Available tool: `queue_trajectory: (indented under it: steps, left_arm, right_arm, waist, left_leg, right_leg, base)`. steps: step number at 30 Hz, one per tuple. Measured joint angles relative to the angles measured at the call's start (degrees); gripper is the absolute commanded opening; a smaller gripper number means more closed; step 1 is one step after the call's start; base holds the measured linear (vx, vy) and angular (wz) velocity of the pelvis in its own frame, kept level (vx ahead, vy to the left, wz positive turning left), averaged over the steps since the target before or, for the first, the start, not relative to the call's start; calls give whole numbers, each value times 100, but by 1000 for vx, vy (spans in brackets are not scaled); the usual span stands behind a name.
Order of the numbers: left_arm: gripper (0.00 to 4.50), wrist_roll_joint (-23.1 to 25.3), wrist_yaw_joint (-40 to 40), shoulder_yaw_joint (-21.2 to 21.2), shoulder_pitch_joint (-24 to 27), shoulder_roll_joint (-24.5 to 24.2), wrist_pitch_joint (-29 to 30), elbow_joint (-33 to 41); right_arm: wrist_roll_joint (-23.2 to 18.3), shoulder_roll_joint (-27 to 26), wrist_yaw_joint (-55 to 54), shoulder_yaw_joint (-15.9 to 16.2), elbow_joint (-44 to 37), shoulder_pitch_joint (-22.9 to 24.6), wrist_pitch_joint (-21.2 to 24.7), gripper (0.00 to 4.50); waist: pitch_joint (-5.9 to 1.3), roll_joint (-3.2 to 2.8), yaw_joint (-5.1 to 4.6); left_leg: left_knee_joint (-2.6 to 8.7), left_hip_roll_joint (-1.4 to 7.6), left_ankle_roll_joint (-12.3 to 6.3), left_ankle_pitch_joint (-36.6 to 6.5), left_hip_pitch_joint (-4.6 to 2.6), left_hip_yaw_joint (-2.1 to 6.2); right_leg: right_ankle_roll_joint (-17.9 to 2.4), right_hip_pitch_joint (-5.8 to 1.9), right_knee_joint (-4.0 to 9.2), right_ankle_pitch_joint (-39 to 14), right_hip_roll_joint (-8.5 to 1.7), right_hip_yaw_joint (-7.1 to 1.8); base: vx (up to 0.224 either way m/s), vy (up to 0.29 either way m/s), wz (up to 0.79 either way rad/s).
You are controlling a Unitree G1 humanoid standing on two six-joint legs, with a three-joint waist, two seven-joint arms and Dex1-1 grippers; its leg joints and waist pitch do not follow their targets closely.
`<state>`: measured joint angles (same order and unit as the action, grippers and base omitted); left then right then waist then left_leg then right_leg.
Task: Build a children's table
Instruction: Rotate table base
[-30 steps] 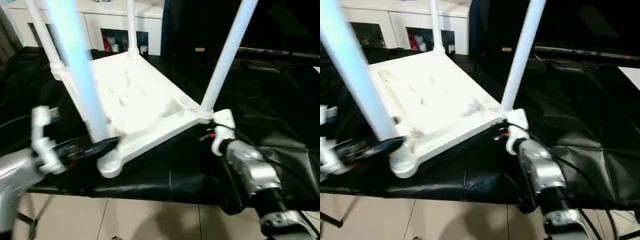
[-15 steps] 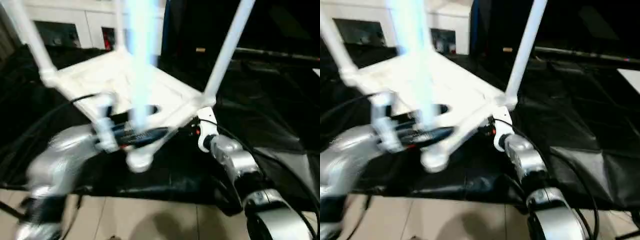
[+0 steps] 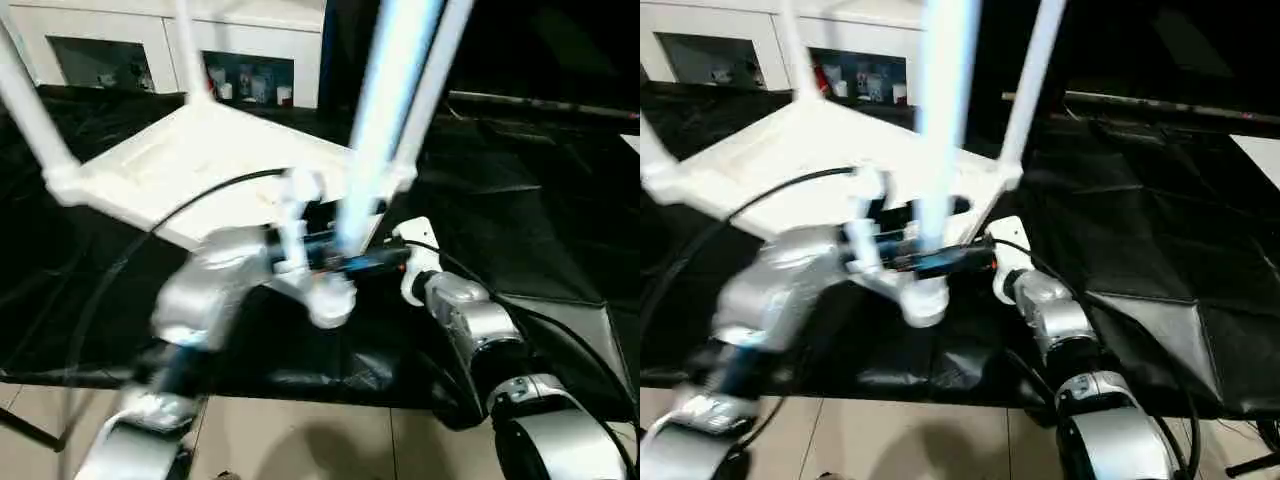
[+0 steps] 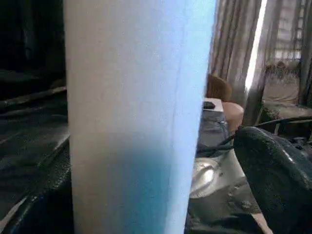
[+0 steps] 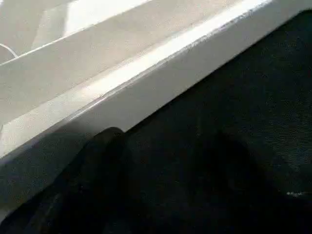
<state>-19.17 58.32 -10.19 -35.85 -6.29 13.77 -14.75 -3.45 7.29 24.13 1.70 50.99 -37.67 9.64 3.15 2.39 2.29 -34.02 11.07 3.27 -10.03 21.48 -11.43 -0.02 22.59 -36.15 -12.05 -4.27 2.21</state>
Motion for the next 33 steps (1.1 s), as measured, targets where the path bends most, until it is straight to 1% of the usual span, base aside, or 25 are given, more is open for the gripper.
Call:
queue_trajectory:
  steps: [3, 4, 7, 8, 9, 12, 15, 16, 18, 21, 24, 25, 27, 30, 31, 33]
  left_arm:
    - [450, 148, -106, -54, -147, 187, -194, -295]
    - [450, 160, -133, -65, -191, 244, -240, -387]
    - [450, 237, -159, -96, -293, 385, -379, -601]
    - [450, 294, -173, -96, -305, 446, -454, -662]
    - [450, 340, -197, -103, -306, 502, -545, -712]
    - [450, 501, -323, -179, -342, 582, -777, -862]
    - [450, 758, -600, -264, -505, 601, -942, -1198]
    - [450, 891, -748, -288, -577, 566, -1072, -1390]
    - [450, 1007, -775, -325, -590, 444, -1174, -1536]
    - [450, 1038, -499, -332, -554, 196, -1187, -1588]
    - [450, 973, -114, -311, -430, -75, -1185, -1573]
    - [450, 927, 32, -308, -363, -170, -1185, -1574]
    - [450, 852, 247, -300, -258, -331, -1166, -1581]
    - [450, 811, 627, -306, -192, -661, -1169, -1624]
    - [450, 842, 734, -314, -192, -794, -1244, -1693]
    - [421, 976, 837, -334, -202, -983, -1362, -1872]
  right_arm:
    - [13, 32, 0, -40, 23, -1, -43, 376]
    - [13, 33, 0, -66, 43, -3, -59, 400]
    - [14, 82, 15, -99, 80, -2, -116, 411]
    - [15, 88, 21, -113, 83, -2, -119, 428]
    - [29, 95, 21, -118, 83, -2, -126, 428]
    - [94, 112, 8, -130, 91, -2, -164, 449]
    - [132, 105, -72, -132, 114, -2, -271, 449]
    - [136, 86, -138, -132, 122, -3, -321, 449]
    - [134, 109, -148, -147, 125, -3, -362, 449]
    - [119, 182, 14, -170, 75, -5, -363, 449]
    - [76, 436, 315, -177, -204, 11, -388, 449]
    - [69, 585, 498, -176, -414, 51, -417, 449]
    - [61, 798, 766, -174, -694, 163, -475, 449]
    - [10, 1109, 1352, -86, -1138, 491, -489, 449]
    - [7, 1258, 1563, -11, -1273, 628, -495, 449]
    - [9, 1424, 1808, 64, -1383, 737, -494, 450]
  waist:
    - [0, 0, -10]
    - [0, 0, -15]
    - [0, -2, -10]
    - [0, -2, -9]
    - [0, -3, -10]
    - [0, -3, -14]
    - [0, -13, -15]
    - [-1, -19, -18]
    - [1, -29, -22]
    - [6, -42, -9]
    - [7, -47, 58]
    - [7, -47, 102]
    - [7, -47, 143]
    - [7, -47, 257]
    - [8, -53, 287]
    - [12, -61, 294]
  left_leg:
    - [0, 1, -1, 0, 0, 0]
    - [0, 2, -1, 0, -1, 0]
    - [-2, 2, -2, -1, 0, 0]
    - [-4, 2, -4, -2, 1, 0]
    - [-6, 2, -7, -3, 1, 0]
    - [-8, 4, -8, -4, 1, 1]
    - [-12, 4, -8, -4, 1, 1]
    - [-13, 4, -8, -4, -1, 2]
    - [-13, 4, -7, -4, -1, 2]
    - [-12, 5, -8, -3, 3, 3]
    - [-13, 4, -10, -2, 9, 1]
    - [-14, 4, -11, -4, 10, 0]
    - [-15, 5, -12, -5, 10, -1]
    - [-18, 7, -12, -5, 11, -1]
    - [-20, 7, -11, -5, 10, -2]
    - [-26, 6, -11, -5, 11, -3]
  right_leg:
    - [0, 0, -1, 0, 0, 1]
    - [0, 0, -1, 0, 0, 1]
    - [-1, 0, -1, 0, 0, 2]
    - [-1, 0, -1, 0, 0, 2]
    - [-1, -1, -1, 0, 0, 1]
    - [-1, -2, -1, 0, 0, 3]
    - [-5, -2, -4, 3, 0, 2]
    - [-6, -2, -6, 4, 0, 3]
    - [-6, 0, -9, 4, 1, 3]
    - [-6, 8, -12, 4, 1, 4]
    - [-6, 10, -10, 4, -1, 4]
    - [-6, 9, -8, 4, -1, 5]
    - [-6, 8, -8, 4, -1, 5]
    - [-6, 9, -10, 4, -1, 6]
    - [-6, 7, -10, 4, -2, 7]
    - [-7, 7, -11, 5, -4, 6]
  base:
    - [0, 0, 0]
    - [0, 0, 0]
    - [0, 0, 0]
    - [0, 0, 0]
    - [0, 0, 0]
    - [0, 0, 0]
    - [0, 0, 0]
    - [0, 0, 0]
    - [0, 0, 0]
    - [0, 0, 0]
    - [0, 0, 0]
    - [0, 0, 0]
    - [0, 0, 0]
    - [0, 0, 0]
    - [0, 0, 0]
    - [0, 0, 0]
